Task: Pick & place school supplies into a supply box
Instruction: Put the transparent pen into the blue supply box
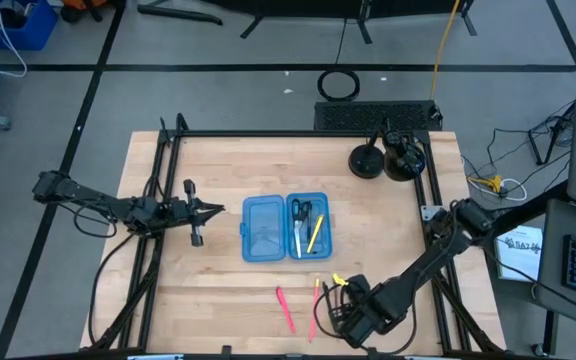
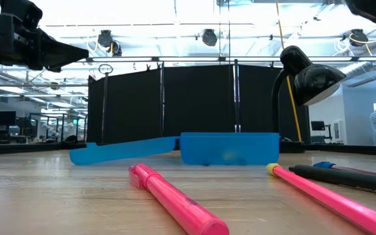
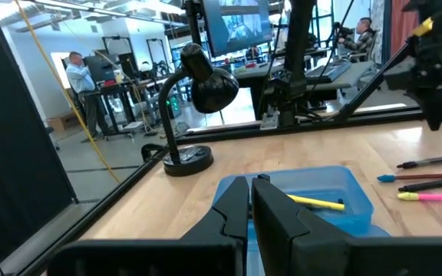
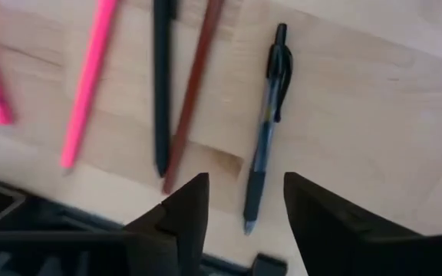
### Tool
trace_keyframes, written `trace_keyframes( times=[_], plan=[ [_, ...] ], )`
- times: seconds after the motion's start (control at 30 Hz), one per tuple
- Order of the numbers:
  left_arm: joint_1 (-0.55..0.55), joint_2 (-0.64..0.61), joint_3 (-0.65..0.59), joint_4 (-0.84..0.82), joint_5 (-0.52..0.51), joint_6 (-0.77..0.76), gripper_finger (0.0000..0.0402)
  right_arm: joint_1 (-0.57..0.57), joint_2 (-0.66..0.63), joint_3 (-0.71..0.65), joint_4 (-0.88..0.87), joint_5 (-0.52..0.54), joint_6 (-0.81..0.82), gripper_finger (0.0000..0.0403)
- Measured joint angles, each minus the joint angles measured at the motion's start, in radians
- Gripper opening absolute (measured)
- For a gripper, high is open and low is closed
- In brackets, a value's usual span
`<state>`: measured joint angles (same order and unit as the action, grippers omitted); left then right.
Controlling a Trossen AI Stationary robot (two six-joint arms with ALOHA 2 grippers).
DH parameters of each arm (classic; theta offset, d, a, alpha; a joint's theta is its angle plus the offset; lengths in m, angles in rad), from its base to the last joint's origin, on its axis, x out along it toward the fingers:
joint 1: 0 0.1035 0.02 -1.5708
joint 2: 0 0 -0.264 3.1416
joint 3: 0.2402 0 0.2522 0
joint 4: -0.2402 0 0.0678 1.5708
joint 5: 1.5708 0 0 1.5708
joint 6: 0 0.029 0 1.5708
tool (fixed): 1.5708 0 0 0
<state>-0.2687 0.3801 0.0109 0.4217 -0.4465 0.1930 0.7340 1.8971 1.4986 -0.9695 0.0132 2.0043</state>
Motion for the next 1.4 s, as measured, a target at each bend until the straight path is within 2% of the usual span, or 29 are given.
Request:
trace_keyframes(
  times=[0.4, 0.83, 0.93, 1.13, 1.27, 1.4],
  plan=[
    [0.000, 0.000, 0.000, -0.001, 0.000, -0.009, 0.0024, -0.007, 0.129, 0.000, 0.014, -0.096, -0.037, 0.0155],
    [0.000, 0.000, 0.000, 0.000, 0.000, -0.010, 0.0024, -0.012, 0.241, 0.004, 0.009, -0.200, -0.183, 0.0153],
    [0.000, 0.000, 0.000, 0.000, 0.000, -0.010, 0.0024, -0.016, 0.247, 0.003, 0.010, -0.205, -0.189, 0.0131],
    [0.000, 0.000, 0.000, 0.000, 0.000, -0.010, 0.0024, -0.022, 0.250, 0.002, 0.029, -0.202, -0.246, 0.0023],
    [0.000, 0.000, 0.000, 0.000, 0.000, -0.016, 0.0024, -0.029, 0.250, 0.001, 0.025, -0.204, -0.257, 0.0026],
    [0.000, 0.000, 0.000, 0.000, 0.001, -0.018, 0.0024, -0.032, 0.222, 0.001, 0.006, -0.151, -0.264, 0.0022]
  ],
)
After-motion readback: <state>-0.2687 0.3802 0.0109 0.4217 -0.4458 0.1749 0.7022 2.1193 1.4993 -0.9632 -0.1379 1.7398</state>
